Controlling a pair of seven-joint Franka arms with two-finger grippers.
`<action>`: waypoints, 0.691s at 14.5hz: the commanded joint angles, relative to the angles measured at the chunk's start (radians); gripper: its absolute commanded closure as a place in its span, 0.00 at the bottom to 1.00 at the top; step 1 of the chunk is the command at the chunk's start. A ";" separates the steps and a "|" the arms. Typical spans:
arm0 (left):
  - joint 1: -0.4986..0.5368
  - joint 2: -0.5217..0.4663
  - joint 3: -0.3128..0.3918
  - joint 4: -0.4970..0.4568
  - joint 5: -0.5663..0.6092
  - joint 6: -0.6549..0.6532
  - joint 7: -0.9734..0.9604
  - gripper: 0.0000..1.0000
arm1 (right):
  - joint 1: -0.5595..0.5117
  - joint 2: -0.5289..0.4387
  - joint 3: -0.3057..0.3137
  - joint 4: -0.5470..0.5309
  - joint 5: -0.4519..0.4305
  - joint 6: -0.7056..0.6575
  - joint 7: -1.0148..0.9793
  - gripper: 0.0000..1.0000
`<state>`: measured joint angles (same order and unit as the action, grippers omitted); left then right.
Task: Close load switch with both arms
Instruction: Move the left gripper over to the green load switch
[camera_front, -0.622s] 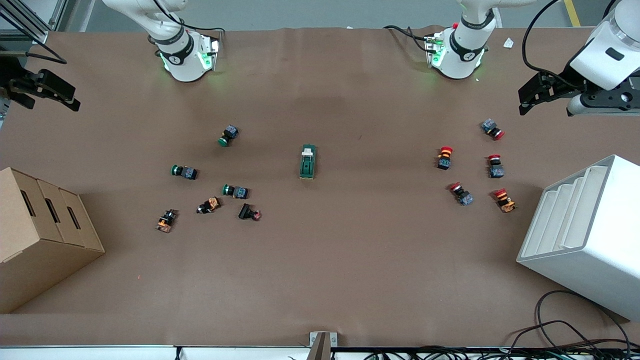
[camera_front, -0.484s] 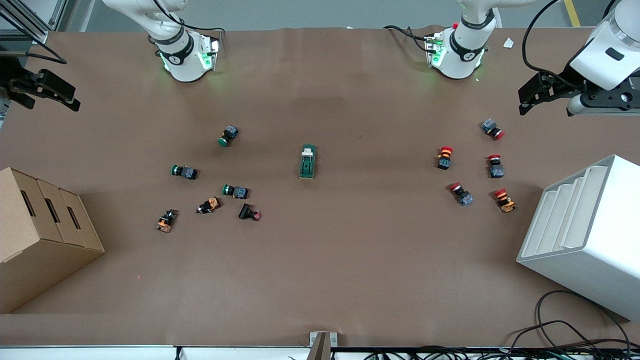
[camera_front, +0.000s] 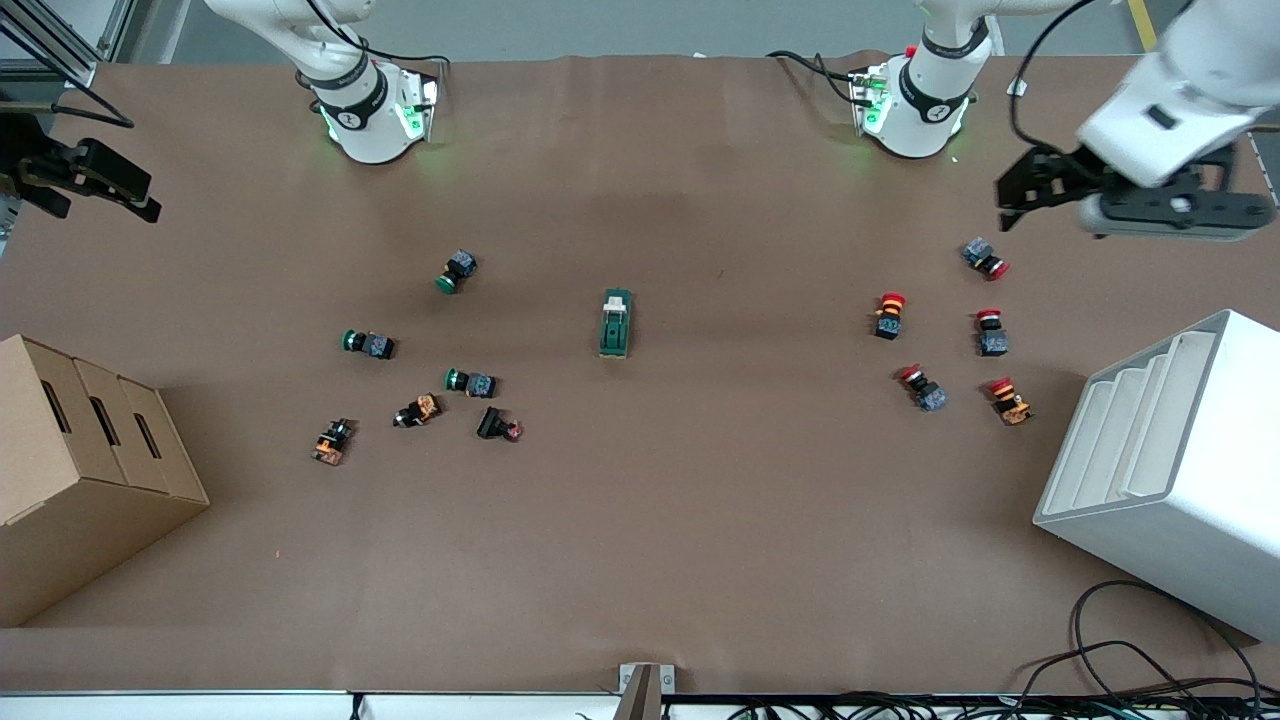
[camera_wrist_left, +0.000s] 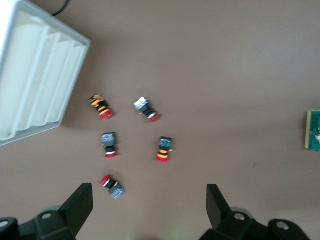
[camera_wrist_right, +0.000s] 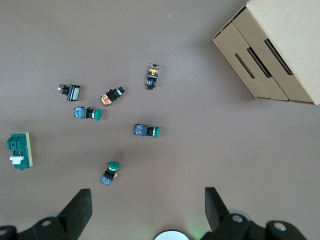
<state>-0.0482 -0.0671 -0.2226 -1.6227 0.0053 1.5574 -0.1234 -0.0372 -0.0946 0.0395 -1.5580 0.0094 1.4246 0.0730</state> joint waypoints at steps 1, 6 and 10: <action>-0.007 0.061 -0.114 0.018 0.012 0.073 -0.103 0.00 | -0.021 -0.017 0.011 -0.019 0.015 0.008 -0.007 0.00; -0.137 0.188 -0.290 -0.042 0.136 0.237 -0.558 0.00 | -0.021 -0.017 0.011 -0.025 0.015 -0.001 -0.009 0.00; -0.364 0.347 -0.291 -0.063 0.346 0.347 -0.962 0.00 | -0.020 -0.017 0.011 -0.025 0.014 0.002 -0.009 0.00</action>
<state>-0.3393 0.2020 -0.5153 -1.6934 0.2639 1.8530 -0.9359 -0.0377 -0.0945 0.0399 -1.5636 0.0095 1.4229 0.0725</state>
